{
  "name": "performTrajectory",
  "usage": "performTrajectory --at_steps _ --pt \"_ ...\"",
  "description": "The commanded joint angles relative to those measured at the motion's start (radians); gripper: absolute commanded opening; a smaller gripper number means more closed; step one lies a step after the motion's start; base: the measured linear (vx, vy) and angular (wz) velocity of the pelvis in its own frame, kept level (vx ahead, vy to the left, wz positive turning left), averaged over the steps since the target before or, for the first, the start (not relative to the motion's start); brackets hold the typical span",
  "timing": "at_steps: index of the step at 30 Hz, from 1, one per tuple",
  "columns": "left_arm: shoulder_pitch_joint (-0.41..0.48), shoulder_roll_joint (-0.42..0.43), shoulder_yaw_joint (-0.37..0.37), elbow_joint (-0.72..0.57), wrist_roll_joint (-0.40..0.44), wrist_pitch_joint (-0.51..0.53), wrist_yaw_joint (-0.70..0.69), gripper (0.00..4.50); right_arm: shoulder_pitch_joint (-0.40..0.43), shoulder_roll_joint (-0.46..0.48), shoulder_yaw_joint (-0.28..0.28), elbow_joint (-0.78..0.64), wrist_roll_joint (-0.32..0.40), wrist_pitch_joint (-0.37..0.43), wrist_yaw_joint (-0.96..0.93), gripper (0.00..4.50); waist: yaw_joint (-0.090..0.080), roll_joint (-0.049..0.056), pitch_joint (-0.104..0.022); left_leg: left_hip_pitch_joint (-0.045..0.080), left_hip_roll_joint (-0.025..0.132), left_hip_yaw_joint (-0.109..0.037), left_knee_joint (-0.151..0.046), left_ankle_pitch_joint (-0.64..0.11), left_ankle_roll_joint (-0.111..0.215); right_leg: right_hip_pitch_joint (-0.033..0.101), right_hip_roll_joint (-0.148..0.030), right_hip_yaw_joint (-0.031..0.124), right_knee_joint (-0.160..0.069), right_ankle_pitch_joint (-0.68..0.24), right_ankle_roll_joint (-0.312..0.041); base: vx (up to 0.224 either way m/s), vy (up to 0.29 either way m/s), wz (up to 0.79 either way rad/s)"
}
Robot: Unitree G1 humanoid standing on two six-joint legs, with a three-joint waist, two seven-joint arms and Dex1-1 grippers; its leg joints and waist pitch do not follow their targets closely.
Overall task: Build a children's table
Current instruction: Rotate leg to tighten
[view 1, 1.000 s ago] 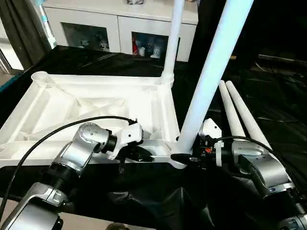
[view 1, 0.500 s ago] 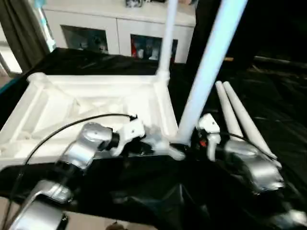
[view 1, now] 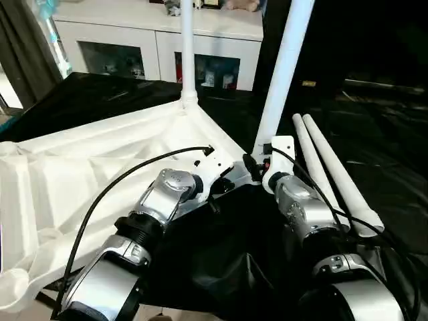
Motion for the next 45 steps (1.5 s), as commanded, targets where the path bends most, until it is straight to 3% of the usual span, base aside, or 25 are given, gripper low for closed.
performTrajectory --at_steps 1,3,5,7,8,10,12,13,14,17,19,24,29,35,41,45 --pt "-0.017 -0.008 -0.025 0.013 0.013 -0.035 -0.007 0.0 0.005 0.05 0.037 0.081 -0.006 0.015 0.061 3.45 -0.004 0.017 -0.044 0.006 0.029 -0.015 -0.081 -0.283 -0.032 0.024 -0.078 0.051 -0.098 -0.231 -0.152 0.0 0.0 0.0" --pt "-0.007 0.007 -0.027 -0.001 0.009 -0.05 -0.036 0.0 0.008 0.037 0.043 0.066 -0.008 0.003 0.091 3.74 -0.004 0.013 -0.045 0.004 0.03 -0.015 -0.082 -0.285 -0.032 0.026 -0.078 0.051 -0.099 -0.237 -0.147 0.0 0.0 0.0" --pt "0.01 0.028 -0.029 -0.023 0.0 -0.061 -0.078 0.0 0.024 0.013 0.061 0.023 -0.013 0.001 0.145 3.87 -0.005 0.011 -0.048 -0.003 0.03 -0.016 -0.08 -0.249 -0.024 0.03 -0.076 0.051 -0.091 -0.181 -0.151 0.0 0.0 0.0" --pt "0.021 0.043 -0.033 -0.037 -0.003 -0.078 -0.106 0.0 0.043 -0.01 0.077 -0.022 -0.014 0.007 0.196 3.94 -0.005 0.007 -0.05 -0.006 0.03 -0.014 -0.076 -0.201 -0.011 0.034 -0.074 0.05 -0.085 -0.103 -0.16 0.0 0.0 0.0" --pt "0.027 0.054 -0.032 -0.043 -0.008 -0.082 -0.124 0.0 0.06 -0.032 0.092 -0.061 -0.013 0.015 0.238 3.94 -0.005 0.006 -0.055 -0.008 0.028 -0.011 -0.069 -0.14 0.005 0.036 -0.071 0.049 -0.074 -0.005 -0.174 0.0 0.0 0.0" --pt "0.03 0.06 -0.03 -0.047 -0.012 -0.081 -0.136 0.0 0.069 -0.045 0.1 -0.084 -0.013 0.02 0.263 3.94 -0.001 0.007 -0.054 -0.009 0.027 -0.008 -0.065 -0.113 0.02 0.037 -0.07 0.048 -0.07 0.052 -0.186 0.0 0.0 0.0" --pt "0.042 0.084 -0.03 -0.062 -0.026 -0.114 -0.184 0.0 0.104 -0.094 0.128 -0.157 -0.008 0.028 0.35 3.94 0.001 0.005 -0.054 -0.008 0.027 -0.008 -0.064 -0.113 0.029 0.038 -0.07 0.047 -0.07 0.05 -0.19 0.0 0.0 0.0" --pt "0.058 0.112 -0.031 -0.082 -0.048 -0.161 -0.253 0.0 0.147 -0.154 0.153 -0.245 0.008 0.04 0.456 3.94 0.001 -0.003 -0.051 -0.009 0.027 -0.008 -0.066 -0.113 0.033 0.042 -0.067 0.047 -0.075 0.043 -0.181 0.0 0.0 0.0" --pt "0.064 0.122 -0.031 -0.09 -0.058 -0.181 -0.282 0.0 0.163 -0.177 0.16 -0.278 0.015 0.043 0.498 3.94 0.005 -0.001 -0.055 -0.008 0.03 -0.007 -0.062 -0.108 0.047 0.042 -0.071 0.049 -0.069 0.067 -0.181 0.0 0.0 0.0" --pt "0.094 0.175 -0.035 -0.147 -0.102 -0.186 -0.415 0.0 0.225 -0.276 0.179 -0.426 0.076 0.12 0.674 3.94 0.005 -0.006 -0.056 -0.007 0.031 -0.006 -0.061 -0.085 0.068 0.04 -0.068 0.046 -0.064 0.098 -0.195 0.0 0.0 0.0" --pt "0.102 0.2 -0.042 -0.16 -0.104 -0.194 -0.452 0.0 0.244 -0.32 0.196 -0.473 0.091 0.13 0.742 3.94 0.01 -0.009 -0.056 -0.008 0.033 -0.005 -0.058 -0.072 0.081 0.041 -0.067 0.045 -0.062 0.12 -0.202 0.0 0.0 0.0" --pt "0.13 0.263 -0.045 -0.2 -0.132 -0.218 -0.555 0.0 0.283 -0.41 0.239 -0.559 0.107 0.147 0.879 3.94 0.018 -0.008 -0.051 -0.008 0.035 -0.003 -0.061 -0.11 0.074 0.035 -0.071 0.045 -0.067 0.043 -0.204 0.0 0.0 0.0" --pt "0.167 0.313 -0.046 -0.264 -0.162 -0.198 -0.648 0.0 0.316 -0.475 0.293 -0.637 0.081 0.149 0.962 3.94 0.023 -0.005 -0.05 -0.007 0.037 -0.004 -0.062 -0.113 0.062 0.033 -0.071 0.046 -0.067 0.026 -0.204 0.0 0.0 0.0" --pt "0.182 0.317 -0.045 -0.293 -0.18 -0.19 -0.672 0.0 0.309 -0.46 0.283 -0.636 0.09 0.154 0.953 3.94 0.024 -0.006 -0.052 -0.007 0.035 -0.004 -0.061 -0.114 0.05 0.033 -0.071 0.047 -0.065 0.02 -0.21 0.0 0.0 0.0" --pt "0.189 0.31 -0.051 -0.305 -0.174 -0.184 -0.669 0.0 0.329 -0.467 0.29 -0.676 0.114 0.189 0.972 3.29 0.027 -0.008 -0.054 -0.007 0.033 -0.003 -0.056 -0.082 0.066 0.034 -0.069 0.046 -0.06 0.063 -0.211 0.0 0.0 0.0" --pt "0.191 0.31 -0.046 -0.303 -0.169 -0.187 -0.661 0.0 0.334 -0.463 0.292 -0.67 0.107 0.19 0.969 3.09 0.026 -0.01 -0.052 -0.007 0.034 -0.003 -0.057 -0.108 0.057 0.032 -0.071 0.047 -0.065 0.007 -0.204 0.0 0.0 0.0"
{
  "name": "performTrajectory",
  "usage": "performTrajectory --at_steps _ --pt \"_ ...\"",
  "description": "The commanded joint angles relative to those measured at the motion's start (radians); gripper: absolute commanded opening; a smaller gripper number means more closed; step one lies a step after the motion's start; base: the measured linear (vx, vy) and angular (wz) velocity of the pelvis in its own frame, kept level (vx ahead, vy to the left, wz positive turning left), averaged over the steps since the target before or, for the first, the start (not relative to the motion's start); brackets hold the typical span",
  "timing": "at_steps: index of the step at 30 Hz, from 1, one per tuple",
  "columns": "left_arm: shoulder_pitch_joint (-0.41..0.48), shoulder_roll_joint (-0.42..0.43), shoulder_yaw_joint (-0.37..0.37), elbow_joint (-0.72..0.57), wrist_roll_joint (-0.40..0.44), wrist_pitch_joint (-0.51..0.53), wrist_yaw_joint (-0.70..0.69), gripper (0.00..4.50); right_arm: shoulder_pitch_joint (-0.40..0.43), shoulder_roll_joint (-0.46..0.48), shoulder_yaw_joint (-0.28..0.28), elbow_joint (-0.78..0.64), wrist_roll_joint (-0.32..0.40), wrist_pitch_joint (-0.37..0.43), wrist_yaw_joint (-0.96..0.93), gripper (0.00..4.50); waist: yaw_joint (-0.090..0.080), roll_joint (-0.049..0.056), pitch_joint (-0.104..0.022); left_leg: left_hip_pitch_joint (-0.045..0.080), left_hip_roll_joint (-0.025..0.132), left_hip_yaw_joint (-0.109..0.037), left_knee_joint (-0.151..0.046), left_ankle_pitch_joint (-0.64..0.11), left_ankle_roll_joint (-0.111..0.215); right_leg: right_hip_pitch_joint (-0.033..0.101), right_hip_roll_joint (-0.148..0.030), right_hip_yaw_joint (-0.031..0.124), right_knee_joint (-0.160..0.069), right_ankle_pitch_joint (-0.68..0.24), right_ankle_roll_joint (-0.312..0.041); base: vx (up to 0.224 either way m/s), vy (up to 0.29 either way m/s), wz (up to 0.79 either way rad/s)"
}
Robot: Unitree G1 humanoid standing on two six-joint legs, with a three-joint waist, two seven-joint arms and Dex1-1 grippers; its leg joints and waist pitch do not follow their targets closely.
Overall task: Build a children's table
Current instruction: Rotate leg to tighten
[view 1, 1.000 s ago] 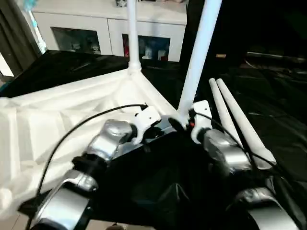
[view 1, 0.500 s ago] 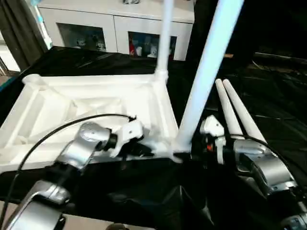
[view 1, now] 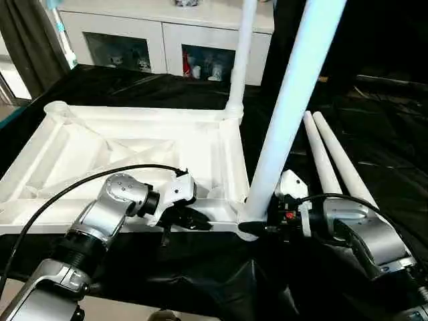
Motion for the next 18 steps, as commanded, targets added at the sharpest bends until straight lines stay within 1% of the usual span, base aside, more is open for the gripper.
performTrajectory --at_steps 1,2,3,5,6,7,8,9,10,11,12,13,14,15,16,17,18 --pt "-0.001 -0.016 -0.006 -0.02 -0.02 -0.004 0.011 0.0 0.008 0.007 0.01 -0.015 0.0 0.012 0.003 2.91 -0.003 -0.007 -0.057 0.01 0.033 -0.004 -0.058 -0.117 0.046 0.048 -0.073 0.048 -0.063 -0.003 -0.201 0.0 0.0 0.0" --pt "-0.001 -0.016 -0.006 -0.019 -0.019 -0.004 0.013 0.0 0.008 0.008 0.01 -0.015 -0.001 0.013 0.0 2.91 -0.003 -0.007 -0.057 0.01 0.033 -0.005 -0.059 -0.119 0.044 0.047 -0.072 0.048 -0.063 -0.008 -0.2 0.0 0.0 0.0" --pt "-0.003 -0.021 -0.002 -0.007 -0.005 -0.004 0.044 0.0 0.008 0.022 0.007 0.0 -0.014 0.011 -0.031 2.87 -0.004 -0.008 -0.057 0.01 0.033 -0.005 -0.059 -0.119 0.041 0.048 -0.072 0.048 -0.063 -0.012 -0.198 0.0 0.0 0.0" --pt "-0.01 -0.032 0.004 0.013 0.02 0.004 0.102 0.0 0.004 0.049 -0.002 0.039 -0.037 -0.004 -0.091 2.83 -0.005 -0.008 -0.056 0.01 0.032 -0.006 -0.06 -0.122 0.037 0.046 -0.073 0.048 -0.063 -0.016 -0.195 0.0 0.0 0.0" --pt "-0.012 -0.035 0.006 0.017 0.025 0.007 0.115 0.0 0.001 0.056 -0.006 0.05 -0.041 -0.008 -0.107 2.83 -0.008 -0.008 -0.054 0.011 0.031 -0.005 -0.061 -0.132 0.03 0.045 -0.073 0.049 -0.067 -0.037 -0.193 0.0 0.0 0.0" --pt "-0.026 -0.053 0.018 0.046 0.046 0.021 0.185 0.0 -0.017 0.102 -0.029 0.123 -0.063 -0.023 -0.204 2.8 -0.009 -0.006 -0.054 0.013 0.032 -0.005 -0.062 -0.149 0.022 0.04 -0.076 0.049 -0.068 -0.067 -0.193 0.0 0.0 0.0" --pt "-0.035 -0.066 0.027 0.064 0.056 0.038 0.228 0.0 -0.03 0.134 -0.045 0.17 -0.071 -0.029 -0.263 2.79 -0.011 -0.01 -0.052 0.016 0.03 -0.004 -0.064 -0.164 0.015 0.039 -0.075 0.048 -0.074 -0.096 -0.192 0.0 0.0 0.0" --pt "-0.049 -0.085 0.037 0.085 0.067 0.059 0.283 0.0 -0.048 0.175 -0.069 0.225 -0.075 -0.026 -0.343 2.78 -0.015 -0.008 -0.048 0.015 0.027 -0.006 -0.069 -0.2 -0.004 0.041 -0.077 0.048 -0.08 -0.176 -0.184 0.0 0.0 0.0" --pt "-0.06 -0.1 0.042 0.101 0.076 0.074 0.325 0.0 -0.061 0.206 -0.088 0.263 -0.076 -0.02 -0.405 2.78 -0.016 -0.011 -0.05 0.019 0.028 -0.008 -0.07 -0.211 -0.018 0.041 -0.081 0.049 -0.084 -0.225 -0.167 0.0 0.0 0.0" --pt "-0.068 -0.111 0.046 0.112 0.082 0.086 0.354 0.0 -0.071 0.227 -0.102 0.286 -0.074 -0.017 -0.443 2.78 -0.021 -0.013 -0.047 0.018 0.029 -0.011 -0.075 -0.227 -0.025 0.041 -0.081 0.049 -0.089 -0.261 -0.155 0.0 0.0 0.0" --pt "-0.069 -0.114 0.047 0.114 0.083 0.089 0.361 0.0 -0.073 0.232 -0.104 0.291 -0.073 -0.017 -0.452 2.77 -0.023 -0.012 -0.048 0.018 0.03 -0.011 -0.075 -0.229 -0.027 0.04 -0.08 0.05 -0.088 -0.269 -0.15 0.0 0.0 0.0" --pt "-0.095 -0.153 0.062 0.151 0.101 0.124 0.466 0.0 -0.102 0.29 -0.144 0.362 -0.073 -0.021 -0.583 2.77 -0.028 -0.009 -0.048 0.02 0.031 -0.01 -0.076 -0.234 -0.035 0.035 -0.081 0.052 -0.089 -0.265 -0.153 0.0 0.0 0.0" --pt "-0.109 -0.179 0.071 0.173 0.105 0.141 0.521 0.0 -0.12 0.323 -0.169 0.404 -0.07 -0.02 -0.658 2.77 -0.028 -0.009 -0.048 0.02 0.03 -0.012 -0.076 -0.237 -0.038 0.036 -0.081 0.05 -0.089 -0.269 -0.151 0.0 0.0 0.0" --pt "-0.119 -0.198 0.077 0.187 0.109 0.152 0.559 0.0 -0.133 0.346 -0.186 0.434 -0.072 -0.025 -0.714 2.76 -0.028 -0.005 -0.049 0.023 0.029 -0.012 -0.076 -0.244 -0.045 0.034 -0.081 0.051 -0.092 -0.273 -0.15 0.0 0.0 0.0" --pt "-0.141 -0.247 0.085 0.218 0.116 0.17 0.638 0.0 -0.166 0.401 -0.222 0.505 -0.07 -0.036 -0.836 2.76 -0.03 -0.007 -0.049 0.023 0.029 -0.013 -0.077 -0.248 -0.054 0.033 -0.081 0.051 -0.092 -0.271 -0.153 0.0 0.0 0.0" --pt "-0.144 -0.256 0.085 0.223 0.117 0.171 0.65 0.0 -0.172 0.41 -0.228 0.517 -0.067 -0.037 -0.854 2.76 -0.031 -0.002 -0.049 0.022 0.029 -0.013 -0.078 -0.248 -0.055 0.033 -0.08 0.052 -0.09 -0.267 -0.152 0.0 0.0 0.0" --pt "-0.152 -0.275 0.085 0.236 0.121 0.17 0.675 0.0 -0.187 0.432 -0.243 0.55 -0.065 -0.044 -0.892 2.76 -0.032 -0.005 -0.051 0.021 0.029 -0.012 -0.077 -0.243 -0.054 0.034 -0.081 0.054 -0.091 -0.249 -0.149 0.0 0.0 0.0"
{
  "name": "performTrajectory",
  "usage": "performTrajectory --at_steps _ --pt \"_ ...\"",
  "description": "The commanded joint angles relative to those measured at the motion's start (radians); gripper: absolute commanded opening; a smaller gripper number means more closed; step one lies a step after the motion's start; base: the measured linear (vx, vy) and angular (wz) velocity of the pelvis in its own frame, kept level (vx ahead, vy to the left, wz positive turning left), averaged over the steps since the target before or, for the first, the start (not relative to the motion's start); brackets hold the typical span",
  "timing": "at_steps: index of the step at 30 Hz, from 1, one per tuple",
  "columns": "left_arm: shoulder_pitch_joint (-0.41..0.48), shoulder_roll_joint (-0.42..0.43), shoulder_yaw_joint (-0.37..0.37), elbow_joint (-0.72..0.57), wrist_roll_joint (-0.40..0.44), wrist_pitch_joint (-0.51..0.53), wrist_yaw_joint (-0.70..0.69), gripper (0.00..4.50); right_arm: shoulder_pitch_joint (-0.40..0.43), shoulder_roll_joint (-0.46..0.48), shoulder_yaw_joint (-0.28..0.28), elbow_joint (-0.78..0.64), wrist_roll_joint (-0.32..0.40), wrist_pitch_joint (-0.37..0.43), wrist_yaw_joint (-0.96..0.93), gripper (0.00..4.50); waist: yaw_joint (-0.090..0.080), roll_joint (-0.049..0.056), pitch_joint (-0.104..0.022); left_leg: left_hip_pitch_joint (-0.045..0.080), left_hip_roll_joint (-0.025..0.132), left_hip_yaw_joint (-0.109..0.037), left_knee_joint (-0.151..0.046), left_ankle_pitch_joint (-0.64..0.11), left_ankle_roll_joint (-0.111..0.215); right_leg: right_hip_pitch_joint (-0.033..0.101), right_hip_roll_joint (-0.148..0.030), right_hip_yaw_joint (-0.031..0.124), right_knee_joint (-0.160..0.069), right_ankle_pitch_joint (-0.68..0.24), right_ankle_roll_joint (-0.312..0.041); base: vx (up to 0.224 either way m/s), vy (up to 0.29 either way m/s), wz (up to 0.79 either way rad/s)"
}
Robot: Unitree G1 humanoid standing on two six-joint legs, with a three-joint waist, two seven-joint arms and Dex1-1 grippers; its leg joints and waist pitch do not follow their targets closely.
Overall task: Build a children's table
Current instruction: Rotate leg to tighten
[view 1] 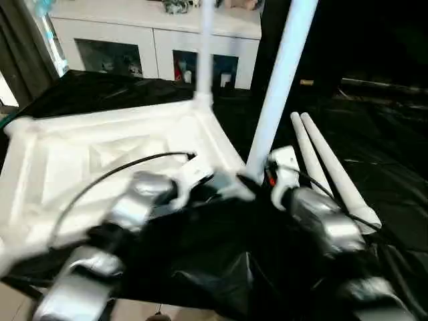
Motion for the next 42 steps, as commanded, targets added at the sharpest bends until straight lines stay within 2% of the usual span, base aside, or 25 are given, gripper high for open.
performTrajectory --at_steps 1,2,4,5,8,11,13,14,16,18,20,21,23,24,25,27,32,34,37,40,41,42 --pt "-0.018 -0.044 0.028 0.036 0.007 0.013 0.122 0.0 0.012 0.041 -0.009 0.119 -0.01 0.015 -0.104 2.76 -0.001 0.009 -0.051 0.009 0.029 -0.013 -0.076 -0.232 -0.046 0.03 -0.078 0.05 -0.091 -0.221 -0.149 0.0 0.0 0.0" --pt "-0.025 -0.086 0.024 0.047 0.01 0.011 0.151 0.0 -0.005 0.079 -0.005 0.143 -0.018 -0.021 -0.112 2.76 -0.001 0.007 -0.051 0.009 0.028 -0.011 -0.075 -0.231 -0.043 0.029 -0.077 0.051 -0.093 -0.207 -0.148 0.0 0.0 0.0" --pt "-0.024 -0.097 0.017 0.046 0.013 0.005 0.152 0.0 -0.006 0.089 0.001 0.139 -0.025 -0.032 -0.115 2.76 0.0 0.004 -0.052 0.005 0.027 -0.011 -0.074 -0.214 -0.036 0.033 -0.076 0.05 -0.09 -0.179 -0.146 0.0 0.0 0.0" --pt "-0.023 -0.107 0.009 0.042 0.014 0.0 0.147 0.0 -0.006 0.098 0.014 0.133 -0.037 -0.049 -0.104 3.32 0.002 0.005 -0.052 0.004 0.026 -0.011 -0.074 -0.207 -0.025 0.034 -0.075 0.049 -0.088 -0.16 -0.141 0.0 0.0 0.0" --pt "-0.021 -0.105 0.002 0.035 0.01 -0.012 0.126 0.0 -0.015 0.099 0.025 0.141 -0.048 -0.07 -0.084 3.52 0.002 0.009 -0.051 0.003 0.027 -0.012 -0.077 -0.223 -0.022 0.034 -0.075 0.049 -0.09 -0.172 -0.138 0.0 0.0 0.0" --pt "-0.014 -0.082 -0.006 0.021 0.004 -0.034 0.076 0.0 -0.029 0.079 0.027 0.142 -0.048 -0.09 -0.034 3.89 0.0 0.007 -0.048 0.004 0.027 -0.013 -0.08 -0.254 -0.02 0.032 -0.076 0.049 -0.097 -0.217 -0.13 0.0 0.0 0.0" --pt "0.003 -0.03 -0.021 0.0 0.001 -0.075 -0.02 0.0 -0.011 0.011 0.061 0.062 -0.053 -0.077 0.087 3.89 0.002 0.006 -0.05 0.002 0.028 -0.013 -0.08 -0.245 -0.012 0.034 -0.076 0.05 -0.097 -0.214 -0.126 0.0 0.0 0.0" --pt "0.003 -0.03 -0.021 0.0 0.001 -0.075 -0.02 0.0 -0.011 0.011 0.061 0.062 -0.053 -0.077 0.087 3.89 0.001 0.002 -0.049 0.0 0.027 -0.012 -0.079 -0.234 -0.007 0.037 -0.074 0.049 -0.096 -0.2 -0.124 0.0 0.0 0.0" --pt "0.013 -0.001 -0.027 -0.01 0.0 -0.101 -0.073 0.0 0.012 -0.035 0.088 0.007 -0.055 -0.068 0.168 3.89 0.003 0.004 -0.052 0.001 0.028 -0.01 -0.075 -0.2 0.004 0.037 -0.076 0.05 -0.091 -0.149 -0.13 0.0 0.0 0.0" --pt "0.031 0.045 -0.037 -0.03 -0.013 -0.125 -0.159 0.0 0.055 -0.107 0.119 -0.084 -0.035 -0.04 0.316 3.89 0.01 0.0 -0.056 -0.004 0.027 -0.008 -0.068 -0.135 0.028 0.046 -0.073 0.049 -0.081 -0.055 -0.138 0.0 0.0 0.0" --pt "0.038 0.062 -0.043 -0.037 -0.018 -0.142 -0.191 0.0 0.069 -0.128 0.122 -0.116 -0.016 -0.018 0.368 3.89 0.008 0.002 -0.055 -0.005 0.027 -0.009 -0.068 -0.119 0.041 0.044 -0.07 0.046 -0.077 -0.007 -0.155 0.0 0.0 0.0" --pt "0.049 0.084 -0.047 -0.055 -0.033 -0.152 -0.244 0.0 0.091 -0.166 0.138 -0.164 0.001 -0.003 0.437 3.89 0.008 -0.001 -0.055 -0.004 0.027 -0.009 -0.068 -0.112 0.044 0.049 -0.069 0.045 -0.074 0.007 -0.162 0.0 0.0 0.0" --pt "0.066 0.136 -0.054 -0.088 -0.057 -0.175 -0.352 0.0 0.145 -0.273 0.184 -0.277 0.03 0.027 0.601 3.89 0.013 0.0 -0.056 -0.004 0.03 -0.008 -0.063 -0.103 0.061 0.049 -0.07 0.046 -0.068 0.052 -0.178 0.0 0.0 0.0" --pt "0.066 0.136 -0.054 -0.088 -0.057 -0.175 -0.352 0.0 0.145 -0.273 0.184 -0.277 0.03 0.027 0.601 3.89 0.013 0.0 -0.056 -0.004 0.03 -0.008 -0.063 -0.103 0.061 0.049 -0.07 0.046 -0.068 0.052 -0.178 0.0 0.0 0.0" --pt "0.073 0.155 -0.056 -0.104 -0.066 -0.168 -0.389 0.0 0.164 -0.315 0.199 -0.315 0.039 0.033 0.658 3.89 0.015 0.004 -0.059 -0.003 0.031 -0.007 -0.059 -0.085 0.073 0.046 -0.068 0.043 -0.062 0.099 -0.193 0.0 0.0 0.0" --pt "0.08 0.168 -0.058 -0.118 -0.075 -0.168 -0.42 0.0 0.172 -0.334 0.205 -0.336 0.041 0.036 0.684 3.89 0.017 0.002 -0.059 -0.004 0.031 -0.006 -0.057 -0.072 0.079 0.045 -0.068 0.042 -0.06 0.119 -0.208 0.0 0.0 0.0" --pt "0.127 0.206 -0.068 -0.205 -0.126 -0.146 -0.527 0.0 0.198 -0.383 0.224 -0.414 0.054 0.073 0.764 3.89 0.023 0.004 -0.057 -0.002 0.035 -0.004 -0.06 -0.115 0.071 0.042 -0.07 0.043 -0.064 0.059 -0.219 0.0 0.0 0.0" --pt "0.136 0.207 -0.07 -0.224 -0.136 -0.139 -0.541 0.0 0.203 -0.388 0.225 -0.438 0.07 0.086 0.78 3.89 0.029 0.002 -0.054 0.003 0.037 -0.004 -0.062 -0.141 0.06 0.038 -0.072 0.044 -0.069 -0.001 -0.215 0.0 0.0 0.0" --pt "0.141 0.207 -0.072 -0.237 -0.138 -0.132 -0.547 0.0 0.209 -0.392 0.227 -0.455 0.084 0.094 0.802 3.89 0.032 0.001 -0.052 0.001 0.036 -0.005 -0.066 -0.154 0.045 0.038 -0.075 0.046 -0.074 -0.054 -0.2 0.0 0.0 0.0" --pt "0.144 0.207 -0.072 -0.241 -0.134 -0.131 -0.543 0.0 0.211 -0.394 0.231 -0.451 0.08 0.096 0.814 3.89 0.031 -0.004 -0.053 -0.001 0.034 -0.006 -0.066 -0.148 0.04 0.039 -0.074 0.046 -0.074 -0.056 -0.192 0.0 0.0 0.0" --pt "0.148 0.208 -0.069 -0.246 -0.129 -0.128 -0.532 0.0 0.213 -0.397 0.242 -0.447 0.069 0.099 0.824 3.74 0.031 -0.006 -0.054 -0.001 0.034 -0.006 -0.065 -0.137 0.042 0.04 -0.074 0.045 -0.072 -0.047 -0.191 0.0 0.0 0.0" --pt "0.148 0.208 -0.069 -0.246 -0.129 -0.128 -0.532 0.0 0.213 -0.397 0.242 -0.447 0.069 0.099 0.824 3.74 0.032 -0.004 -0.054 -0.002 0.033 -0.006 -0.063 -0.127 0.045 0.041 -0.074 0.045 -0.069 -0.032 -0.193 0.0 0.0 0.0"
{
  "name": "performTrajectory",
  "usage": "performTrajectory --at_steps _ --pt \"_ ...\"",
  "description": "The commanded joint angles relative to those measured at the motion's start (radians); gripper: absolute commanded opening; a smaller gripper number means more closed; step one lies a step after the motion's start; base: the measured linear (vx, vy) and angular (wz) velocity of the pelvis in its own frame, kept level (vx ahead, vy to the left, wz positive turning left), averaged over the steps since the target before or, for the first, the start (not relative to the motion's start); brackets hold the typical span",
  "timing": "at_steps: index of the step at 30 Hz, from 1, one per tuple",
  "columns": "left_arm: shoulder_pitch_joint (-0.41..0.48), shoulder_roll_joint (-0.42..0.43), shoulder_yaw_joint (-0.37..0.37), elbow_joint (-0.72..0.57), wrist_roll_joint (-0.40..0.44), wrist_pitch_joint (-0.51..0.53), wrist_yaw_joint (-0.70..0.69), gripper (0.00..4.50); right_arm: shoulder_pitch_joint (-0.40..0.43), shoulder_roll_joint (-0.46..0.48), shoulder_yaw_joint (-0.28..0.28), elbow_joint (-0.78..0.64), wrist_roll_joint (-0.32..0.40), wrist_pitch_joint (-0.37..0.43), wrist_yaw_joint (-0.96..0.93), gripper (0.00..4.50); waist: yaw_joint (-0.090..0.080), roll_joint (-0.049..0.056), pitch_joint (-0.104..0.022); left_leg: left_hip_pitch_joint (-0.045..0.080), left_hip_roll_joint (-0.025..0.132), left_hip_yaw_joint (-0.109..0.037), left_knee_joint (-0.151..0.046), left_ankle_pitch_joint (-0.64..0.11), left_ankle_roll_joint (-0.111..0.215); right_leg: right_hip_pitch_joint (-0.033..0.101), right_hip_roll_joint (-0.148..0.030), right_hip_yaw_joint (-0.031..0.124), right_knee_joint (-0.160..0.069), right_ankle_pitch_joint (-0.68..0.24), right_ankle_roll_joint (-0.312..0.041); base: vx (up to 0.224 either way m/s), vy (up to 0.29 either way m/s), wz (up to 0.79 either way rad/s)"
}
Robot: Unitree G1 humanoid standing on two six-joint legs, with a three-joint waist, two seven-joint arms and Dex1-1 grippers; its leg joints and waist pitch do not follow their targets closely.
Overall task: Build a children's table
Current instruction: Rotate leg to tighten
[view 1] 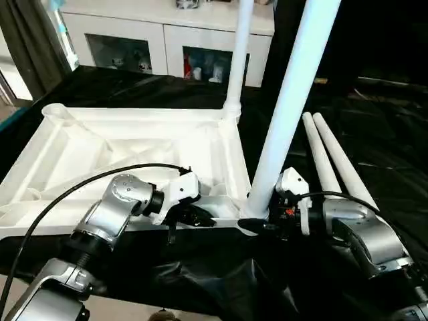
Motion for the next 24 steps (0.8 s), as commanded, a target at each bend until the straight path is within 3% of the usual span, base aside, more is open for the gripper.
performTrajectory --at_steps 1,2,10,13,17,18,20,21,22,23,24 --pt "0.004 -0.021 -0.013 -0.024 -0.031 0.0 -0.005 0.0 -0.006 0.004 0.031 -0.016 -0.006 0.013 0.017 3.74 0.001 -0.011 -0.054 0.008 0.032 -0.006 -0.059 -0.117 0.045 0.047 -0.073 0.047 -0.064 -0.015 -0.192 0.0 0.0 0.0" --pt "0.004 -0.021 -0.013 -0.024 -0.031 0.0 -0.005 0.0 -0.006 0.004 0.031 -0.016 -0.006 0.013 0.017 3.74 0.0 -0.017 -0.054 0.008 0.032 -0.005 -0.058 -0.11 0.048 0.048 -0.072 0.047 -0.064 -0.009 -0.192 0.0 0.0 0.0" --pt "-0.001 -0.04 0.002 0.013 0.01 -0.006 0.088 0.0 -0.008 0.032 0.029 0.033 -0.043 -0.003 -0.046 2.97 -0.001 -0.019 -0.052 0.008 0.031 -0.004 -0.057 -0.103 0.053 0.045 -0.074 0.047 -0.065 -0.031 -0.187 0.0 0.0 0.0" --pt "-0.014 -0.064 0.016 0.042 0.025 0.012 0.156 0.0 -0.003 0.071 0.01 0.075 -0.065 -0.021 -0.126 2.78 -0.003 -0.018 -0.046 0.012 0.031 -0.005 -0.063 -0.17 0.026 0.042 -0.079 0.049 -0.081 -0.167 -0.162 0.0 0.0 0.0" --pt "-0.053 -0.115 0.037 0.1 0.05 0.038 0.283 0.0 -0.023 0.156 -0.038 0.167 -0.094 -0.037 -0.307 2.71 -0.01 -0.013 -0.042 0.02 0.031 -0.01 -0.075 -0.248 -0.017 0.036 -0.081 0.05 -0.096 -0.311 -0.13 0.0 0.0 0.0" --pt "-0.063 -0.126 0.039 0.115 0.059 0.043 0.313 0.0 -0.03 0.176 -0.051 0.185 -0.098 -0.037 -0.35 2.71 -0.011 -0.008 -0.043 0.022 0.031 -0.012 -0.076 -0.258 -0.026 0.034 -0.082 0.051 -0.097 -0.325 -0.125 0.0 0.0 0.0" --pt "-0.075 -0.142 0.042 0.134 0.07 0.055 0.355 0.0 -0.042 0.205 -0.071 0.212 -0.099 -0.03 -0.409 2.71 -0.014 -0.01 -0.043 0.021 0.031 -0.013 -0.077 -0.268 -0.03 0.035 -0.08 0.052 -0.1 -0.328 -0.118 0.0 0.0 0.0" --pt "-0.094 -0.167 0.05 0.162 0.08 0.07 0.417 0.0 -0.06 0.24 -0.097 0.248 -0.1 -0.017 -0.491 2.71 -0.018 -0.004 -0.042 0.022 0.03 -0.012 -0.078 -0.274 -0.033 0.032 -0.078 0.053 -0.102 -0.322 -0.12 0.0 0.0 0.0" --pt "-0.112 -0.194 0.058 0.191 0.089 0.087 0.476 0.0 -0.082 0.281 -0.129 0.292 -0.102 -0.008 -0.588 2.71 -0.019 -0.007 -0.042 0.023 0.03 -0.013 -0.078 -0.28 -0.037 0.032 -0.078 0.052 -0.1 -0.327 -0.122 0.0 0.0 0.0" --pt "-0.138 -0.234 0.069 0.229 0.102 0.101 0.561 0.0 -0.114 0.337 -0.178 0.355 -0.095 -0.002 -0.72 2.71 -0.021 0.004 -0.044 0.025 0.028 -0.014 -0.078 -0.286 -0.047 0.03 -0.08 0.052 -0.102 -0.337 -0.124 0.0 0.0 0.0" --pt "-0.143 -0.242 0.071 0.236 0.104 0.104 0.578 0.0 -0.12 0.348 -0.187 0.367 -0.094 -0.001 -0.745 2.71 -0.028 0.005 -0.043 0.025 0.027 -0.015 -0.079 -0.298 -0.059 0.028 -0.08 0.053 -0.104 -0.343 -0.127 0.0 0.0 0.0"
